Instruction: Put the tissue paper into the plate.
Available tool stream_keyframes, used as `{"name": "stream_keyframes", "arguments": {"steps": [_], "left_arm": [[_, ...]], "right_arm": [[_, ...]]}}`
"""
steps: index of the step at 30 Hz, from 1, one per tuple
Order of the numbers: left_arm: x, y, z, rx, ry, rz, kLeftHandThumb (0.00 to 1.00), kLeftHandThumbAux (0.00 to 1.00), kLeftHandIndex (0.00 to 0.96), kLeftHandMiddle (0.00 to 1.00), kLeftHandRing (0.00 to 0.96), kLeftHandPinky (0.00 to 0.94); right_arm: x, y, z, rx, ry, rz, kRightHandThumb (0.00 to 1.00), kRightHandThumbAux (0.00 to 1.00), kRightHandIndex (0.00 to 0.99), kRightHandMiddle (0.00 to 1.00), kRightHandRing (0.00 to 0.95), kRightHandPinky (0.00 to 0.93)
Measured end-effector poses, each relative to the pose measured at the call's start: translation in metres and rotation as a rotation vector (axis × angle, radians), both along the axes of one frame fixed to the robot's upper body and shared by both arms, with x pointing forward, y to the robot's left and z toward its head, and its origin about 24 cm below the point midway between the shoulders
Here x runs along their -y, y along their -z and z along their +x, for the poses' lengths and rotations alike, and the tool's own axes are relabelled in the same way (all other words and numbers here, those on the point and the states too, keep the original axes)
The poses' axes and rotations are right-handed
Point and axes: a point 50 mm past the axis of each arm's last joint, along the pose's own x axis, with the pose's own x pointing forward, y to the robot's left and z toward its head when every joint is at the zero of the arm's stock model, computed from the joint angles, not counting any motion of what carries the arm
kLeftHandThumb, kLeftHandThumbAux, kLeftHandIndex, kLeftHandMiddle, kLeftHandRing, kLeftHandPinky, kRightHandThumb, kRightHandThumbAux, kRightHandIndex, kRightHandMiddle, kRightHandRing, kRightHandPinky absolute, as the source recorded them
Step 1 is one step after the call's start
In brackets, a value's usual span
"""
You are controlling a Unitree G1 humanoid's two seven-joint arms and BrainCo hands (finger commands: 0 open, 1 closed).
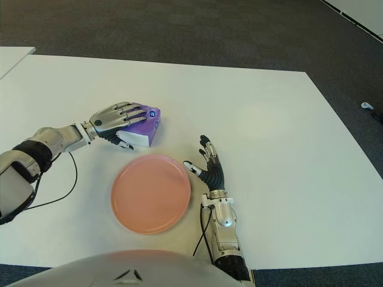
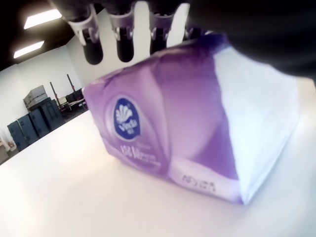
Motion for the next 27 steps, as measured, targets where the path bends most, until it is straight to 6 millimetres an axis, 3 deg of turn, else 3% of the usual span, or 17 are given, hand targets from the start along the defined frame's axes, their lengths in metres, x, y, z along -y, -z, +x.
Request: {"name": "stream_keyframes", "arguments": {"steps": [27], "left_arm": [[0.005,0.012,0.004,0.010,-0.068,0.025,0.065,0.186,0.000,0.000,0.000,0.000]], "right_arm": [[0.002,0.001,-0.007,-0.056,0.030,0.015,0.000,0.736,0.000,0.000,0.000,0.000]]}}
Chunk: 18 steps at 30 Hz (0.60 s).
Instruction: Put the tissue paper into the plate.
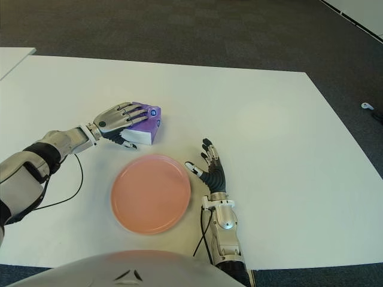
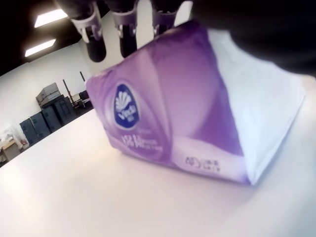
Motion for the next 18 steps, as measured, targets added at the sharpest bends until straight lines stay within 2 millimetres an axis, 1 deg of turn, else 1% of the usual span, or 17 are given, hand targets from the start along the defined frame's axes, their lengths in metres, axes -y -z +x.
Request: {"name": "stream_keyframes", "arguments": {"steps": [13,16,18], "left_arm": [[-0.0023,0.0034,0.0052,0.032,-0.068,0.042,0.097,0.230,0.000,0.000,0.000,0.000],[-0.0030,0.0039,0.0052,0.029,-0.078,0.038,0.094,0.265,0.000,0.000,0.000,0.000],[-0.0028,0.0041,0.0052,0.027,-0.084,0.027,0.092,0.295,0.000,0.000,0.000,0.017]], "right_arm": [[-0.0007,0.0005,-0.0060,-0.013,0.002,0.001,0.000,0.723,0.000,0.000,0.000,0.000],[-0.0006,0.0006,-0.0063,-0.005,-0.002,0.000,0.000,0.719,0.000,0.000,0.000,0.000],[-0.0006,0.0001,-0.0070,0.016,-0.010,-0.001,0.000,0.715,0.000,0.000,0.000,0.000]]}}
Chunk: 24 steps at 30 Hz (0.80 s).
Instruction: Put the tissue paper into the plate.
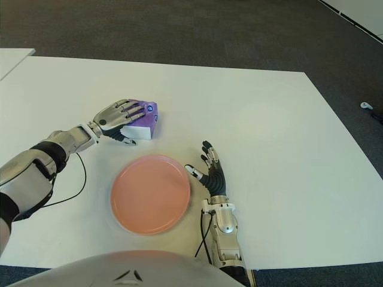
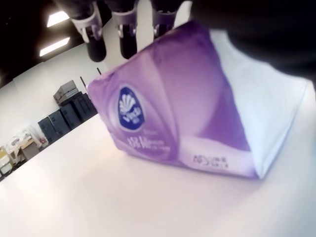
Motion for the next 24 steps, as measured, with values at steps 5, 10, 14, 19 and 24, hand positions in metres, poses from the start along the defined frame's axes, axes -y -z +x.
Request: {"name": "stream_keyframes", "arguments": {"steps": [5,10,14,19,24], "left_arm": [[0.000,0.002,-0.002,-0.010,-0.020,-0.033,0.114,0.364,0.000,0.021,0.017,0.081],[-0.001,0.005,-0.004,-0.020,-0.043,-0.065,0.137,0.404,0.000,0.047,0.052,0.125],[-0.002,0.008,-0.006,-0.025,-0.052,-0.081,0.155,0.426,0.009,0.077,0.095,0.172],[-0.003,0.013,-0.009,-0.025,-0.065,-0.106,0.189,0.454,0.068,0.197,0.226,0.289],[-0.002,0.015,-0.011,0.019,-0.069,-0.125,0.365,0.559,0.361,0.583,0.570,0.628]], "right_arm": [[0.000,-0.001,-0.002,0.044,-0.023,-0.005,0.000,0.711,0.000,0.000,0.000,0.000],[-0.001,-0.001,-0.003,0.069,-0.035,-0.006,0.000,0.713,0.000,0.000,0.000,0.000],[-0.001,0.000,-0.002,0.069,-0.039,-0.008,0.000,0.714,0.000,0.000,0.000,0.000],[-0.001,0.001,-0.002,0.066,-0.039,-0.013,0.000,0.713,0.000,0.000,0.000,0.000],[-0.001,0.001,-0.002,0.065,-0.043,-0.014,0.000,0.713,0.000,0.000,0.000,0.000]]}}
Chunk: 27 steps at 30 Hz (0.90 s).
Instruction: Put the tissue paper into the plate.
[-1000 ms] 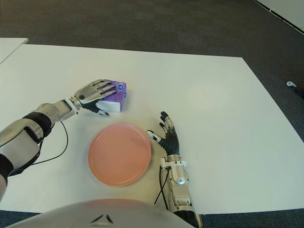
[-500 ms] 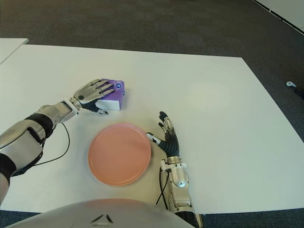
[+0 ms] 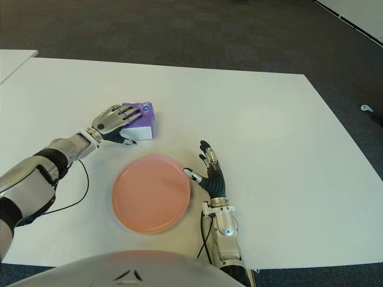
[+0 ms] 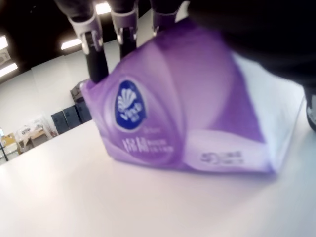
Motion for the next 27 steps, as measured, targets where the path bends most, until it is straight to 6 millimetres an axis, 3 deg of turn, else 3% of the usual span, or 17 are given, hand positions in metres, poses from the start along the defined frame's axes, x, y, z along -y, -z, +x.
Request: {"name": "stream_keyframes", "arguments": {"steps": [2,3,7,23,27], "left_arm": [[0.001,0.001,-0.001,0.020,0.000,-0.011,0.411,0.581,0.405,0.631,0.615,0.676],[0.002,0.002,-0.001,0.026,0.000,-0.015,0.514,0.624,0.413,0.653,0.636,0.697],[0.005,0.002,-0.002,0.051,-0.003,-0.038,0.665,0.682,0.428,0.697,0.682,0.728],[0.011,0.009,-0.010,0.095,-0.036,-0.178,0.714,0.699,0.440,0.762,0.744,0.783],[0.011,0.011,-0.012,0.117,-0.046,-0.202,0.715,0.700,0.442,0.819,0.783,0.822]], "right_arm": [[0.000,0.000,0.000,0.000,-0.004,0.000,0.000,0.715,0.000,0.000,0.000,0.000],[0.000,0.000,0.000,0.000,-0.006,-0.001,0.000,0.716,0.000,0.000,0.000,0.000],[0.000,0.000,0.001,0.000,-0.013,-0.002,0.000,0.719,0.000,0.000,0.000,0.000],[0.000,0.000,0.003,0.001,-0.030,-0.006,0.000,0.707,0.000,0.000,0.000,0.000],[0.000,0.000,0.003,0.001,-0.030,-0.006,0.000,0.698,0.000,0.000,0.000,0.000]]}}
